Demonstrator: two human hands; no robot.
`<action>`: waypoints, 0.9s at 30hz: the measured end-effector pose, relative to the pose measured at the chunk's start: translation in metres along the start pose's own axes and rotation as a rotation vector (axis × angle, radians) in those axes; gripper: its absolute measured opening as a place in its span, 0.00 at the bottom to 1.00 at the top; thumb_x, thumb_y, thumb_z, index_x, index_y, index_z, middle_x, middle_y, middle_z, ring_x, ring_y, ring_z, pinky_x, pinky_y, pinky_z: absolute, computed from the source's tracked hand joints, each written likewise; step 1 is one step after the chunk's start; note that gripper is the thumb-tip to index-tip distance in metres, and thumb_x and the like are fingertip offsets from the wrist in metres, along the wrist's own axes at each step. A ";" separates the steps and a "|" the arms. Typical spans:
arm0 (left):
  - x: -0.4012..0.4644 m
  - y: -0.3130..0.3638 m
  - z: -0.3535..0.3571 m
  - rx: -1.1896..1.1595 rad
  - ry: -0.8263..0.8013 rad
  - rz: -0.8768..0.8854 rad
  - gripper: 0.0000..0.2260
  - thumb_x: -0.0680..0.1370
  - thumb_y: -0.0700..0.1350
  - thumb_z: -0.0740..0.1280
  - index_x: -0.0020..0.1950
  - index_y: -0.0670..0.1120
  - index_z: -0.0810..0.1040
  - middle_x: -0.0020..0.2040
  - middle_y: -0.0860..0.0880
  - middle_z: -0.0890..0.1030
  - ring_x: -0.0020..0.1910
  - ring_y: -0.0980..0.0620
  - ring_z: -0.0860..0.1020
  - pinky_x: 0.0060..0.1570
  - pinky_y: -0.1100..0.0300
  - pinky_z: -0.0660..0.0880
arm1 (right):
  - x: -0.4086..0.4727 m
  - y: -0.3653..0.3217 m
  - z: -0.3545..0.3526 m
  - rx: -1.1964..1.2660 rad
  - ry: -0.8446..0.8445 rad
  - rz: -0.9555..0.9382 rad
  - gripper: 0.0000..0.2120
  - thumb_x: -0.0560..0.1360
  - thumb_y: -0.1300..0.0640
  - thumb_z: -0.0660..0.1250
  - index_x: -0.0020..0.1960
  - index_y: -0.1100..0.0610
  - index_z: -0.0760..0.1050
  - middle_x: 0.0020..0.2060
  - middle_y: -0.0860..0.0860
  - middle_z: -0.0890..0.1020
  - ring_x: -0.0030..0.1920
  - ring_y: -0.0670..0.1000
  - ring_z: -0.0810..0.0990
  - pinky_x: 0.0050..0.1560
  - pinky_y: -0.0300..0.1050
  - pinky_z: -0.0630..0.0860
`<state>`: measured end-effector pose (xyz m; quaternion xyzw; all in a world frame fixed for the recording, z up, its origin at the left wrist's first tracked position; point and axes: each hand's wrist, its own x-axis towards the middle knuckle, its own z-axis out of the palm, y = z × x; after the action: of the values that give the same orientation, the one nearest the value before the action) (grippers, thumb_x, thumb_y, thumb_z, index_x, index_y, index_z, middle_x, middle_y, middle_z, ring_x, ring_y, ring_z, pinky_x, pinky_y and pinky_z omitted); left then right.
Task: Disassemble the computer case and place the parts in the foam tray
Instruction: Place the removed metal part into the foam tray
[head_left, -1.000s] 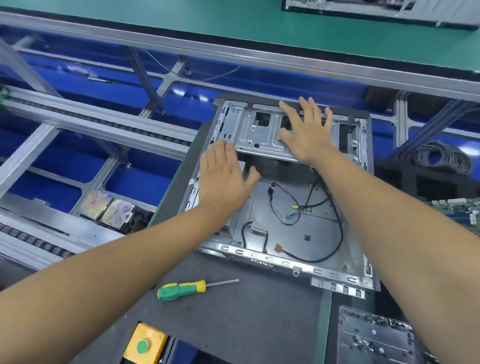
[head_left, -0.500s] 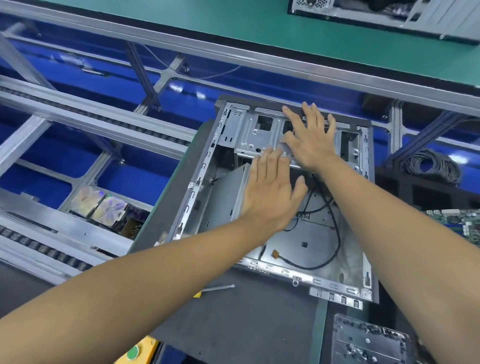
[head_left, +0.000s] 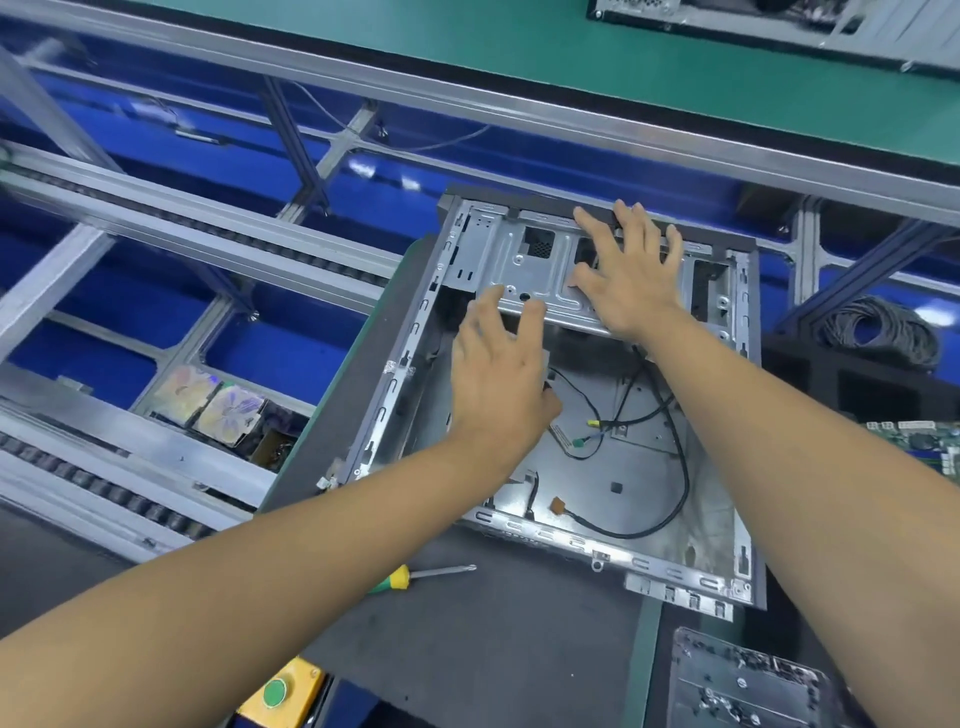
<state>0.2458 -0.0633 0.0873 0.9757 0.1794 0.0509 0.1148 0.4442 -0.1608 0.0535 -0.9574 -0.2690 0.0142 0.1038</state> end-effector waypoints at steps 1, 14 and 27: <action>-0.001 -0.002 -0.001 -0.040 -0.025 -0.014 0.40 0.69 0.55 0.79 0.75 0.51 0.61 0.77 0.40 0.53 0.71 0.37 0.67 0.62 0.47 0.76 | 0.000 -0.001 0.000 0.006 0.002 -0.002 0.31 0.78 0.40 0.50 0.81 0.38 0.49 0.83 0.55 0.49 0.82 0.55 0.42 0.77 0.65 0.37; -0.003 -0.006 -0.040 -0.119 -0.116 -0.056 0.31 0.65 0.59 0.80 0.63 0.60 0.69 0.71 0.50 0.60 0.57 0.45 0.74 0.40 0.53 0.70 | -0.001 -0.004 -0.003 0.029 0.013 0.006 0.30 0.80 0.43 0.53 0.81 0.38 0.50 0.82 0.55 0.50 0.82 0.55 0.44 0.77 0.65 0.38; 0.083 -0.040 -0.197 -0.671 -0.350 0.044 0.20 0.63 0.50 0.81 0.53 0.60 0.82 0.57 0.57 0.80 0.37 0.56 0.85 0.29 0.63 0.79 | -0.009 -0.003 -0.012 0.129 0.043 -0.033 0.28 0.80 0.48 0.45 0.80 0.39 0.58 0.82 0.56 0.55 0.82 0.55 0.48 0.78 0.63 0.38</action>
<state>0.2818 0.0440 0.2734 0.8815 0.1095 -0.0582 0.4557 0.4365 -0.1653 0.0653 -0.9443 -0.2809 0.0094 0.1712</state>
